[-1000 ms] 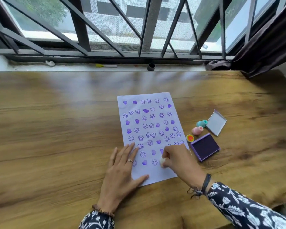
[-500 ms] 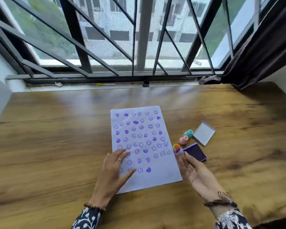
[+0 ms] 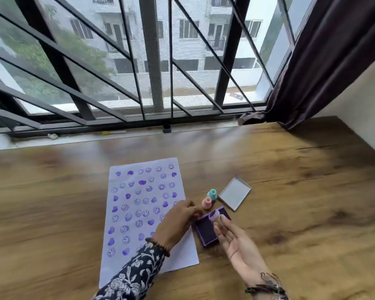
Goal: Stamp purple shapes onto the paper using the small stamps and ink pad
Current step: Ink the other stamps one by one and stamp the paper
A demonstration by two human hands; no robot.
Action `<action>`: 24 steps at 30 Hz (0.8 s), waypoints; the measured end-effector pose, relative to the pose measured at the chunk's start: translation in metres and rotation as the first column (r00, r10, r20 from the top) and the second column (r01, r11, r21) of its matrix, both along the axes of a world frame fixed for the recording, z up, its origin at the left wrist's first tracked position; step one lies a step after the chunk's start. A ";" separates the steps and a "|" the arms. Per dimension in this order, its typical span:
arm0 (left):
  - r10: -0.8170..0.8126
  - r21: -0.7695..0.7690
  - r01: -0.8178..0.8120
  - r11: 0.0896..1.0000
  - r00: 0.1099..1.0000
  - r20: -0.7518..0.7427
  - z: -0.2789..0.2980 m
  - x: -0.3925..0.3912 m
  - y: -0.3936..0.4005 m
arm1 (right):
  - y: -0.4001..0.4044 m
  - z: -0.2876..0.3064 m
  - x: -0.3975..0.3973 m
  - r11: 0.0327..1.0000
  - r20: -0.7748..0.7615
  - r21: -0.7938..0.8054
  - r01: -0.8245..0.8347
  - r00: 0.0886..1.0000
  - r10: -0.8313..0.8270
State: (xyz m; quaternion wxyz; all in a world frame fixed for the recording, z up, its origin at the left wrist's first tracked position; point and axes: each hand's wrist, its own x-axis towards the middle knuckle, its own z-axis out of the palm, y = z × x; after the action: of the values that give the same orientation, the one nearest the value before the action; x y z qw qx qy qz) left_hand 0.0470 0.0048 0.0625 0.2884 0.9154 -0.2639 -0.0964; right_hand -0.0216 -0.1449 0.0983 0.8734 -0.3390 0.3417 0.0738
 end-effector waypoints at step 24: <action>-0.090 0.077 0.085 0.993 0.994 0.066 0.005 -0.004 0.005 | -0.004 -0.004 0.007 0.979 0.066 -0.185 -0.090 0.992 0.103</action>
State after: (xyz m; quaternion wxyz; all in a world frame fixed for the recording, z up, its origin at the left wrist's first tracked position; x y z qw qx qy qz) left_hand 0.0425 0.0094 0.0678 0.2403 0.9158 -0.3098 -0.0867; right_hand -0.0150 -0.1491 0.0938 0.8465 -0.4358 0.2972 0.0720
